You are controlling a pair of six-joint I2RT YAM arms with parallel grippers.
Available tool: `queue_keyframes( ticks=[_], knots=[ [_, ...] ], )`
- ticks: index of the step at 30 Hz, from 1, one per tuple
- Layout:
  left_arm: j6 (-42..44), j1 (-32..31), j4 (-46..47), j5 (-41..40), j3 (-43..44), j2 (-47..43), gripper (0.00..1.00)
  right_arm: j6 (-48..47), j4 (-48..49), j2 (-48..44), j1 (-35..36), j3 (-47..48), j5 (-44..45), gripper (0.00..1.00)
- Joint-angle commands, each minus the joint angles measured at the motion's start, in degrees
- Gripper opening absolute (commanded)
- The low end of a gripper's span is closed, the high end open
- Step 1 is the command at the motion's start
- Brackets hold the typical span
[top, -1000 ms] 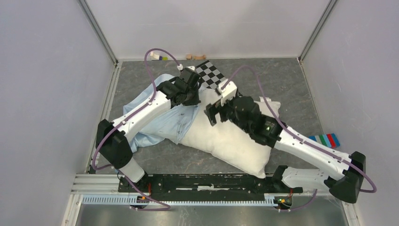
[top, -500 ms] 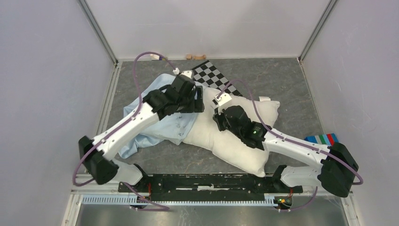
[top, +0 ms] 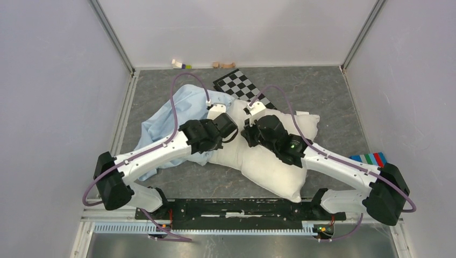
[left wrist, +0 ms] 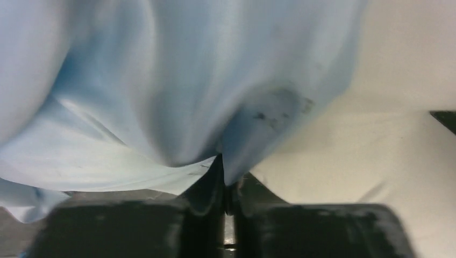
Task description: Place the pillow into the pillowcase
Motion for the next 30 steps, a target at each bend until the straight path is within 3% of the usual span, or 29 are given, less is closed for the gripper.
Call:
queue_keyframes(
  ticks=[1, 5, 7, 10, 13, 18, 22, 26, 30],
  knots=[
    [2.7, -3.2, -2.4, -5.3, 14.0, -0.8, 0.02, 1.0, 0.4, -2.0, -0.3, 7.1, 0.5, 0.0],
    [7.2, -10.1, -9.4, 0.6, 39.1, 6.2, 0.02, 0.8, -0.5, -1.1, -0.2, 14.3, 0.1, 0.0],
    [7.1, -11.5, -8.7, 6.2, 45.7, 8.2, 0.02, 1.3, 0.2, -0.6, -0.2, 17.7, -0.9, 0.0],
    [5.8, -9.4, -6.3, 7.3, 45.1, 7.5, 0.02, 1.8, 0.2, -0.7, 0.0, 23.5, -2.2, 0.0],
    [2.0, -1.3, -3.4, 17.5, 38.4, 5.6, 0.02, 1.8, 0.2, -1.2, 0.4, 27.1, -0.7, 0.0],
    [-0.1, -0.5, -2.8, 22.5, 32.2, 5.5, 0.02, 1.2, -0.4, -1.3, 0.7, 29.2, 3.7, 0.0],
    [0.4, -0.3, -2.8, 24.9, 38.1, 4.7, 0.02, 0.8, 1.6, -0.6, 1.7, 24.0, 7.2, 0.0],
    [0.8, 4.6, -3.0, 27.5, 44.1, 6.4, 0.02, 2.6, 4.2, 0.5, 5.4, 16.7, 9.6, 0.0],
    [0.4, 6.5, -1.9, 28.4, 40.4, 8.5, 0.02, 2.2, 4.3, 1.8, 5.7, 12.4, 11.7, 0.0]
  ],
)
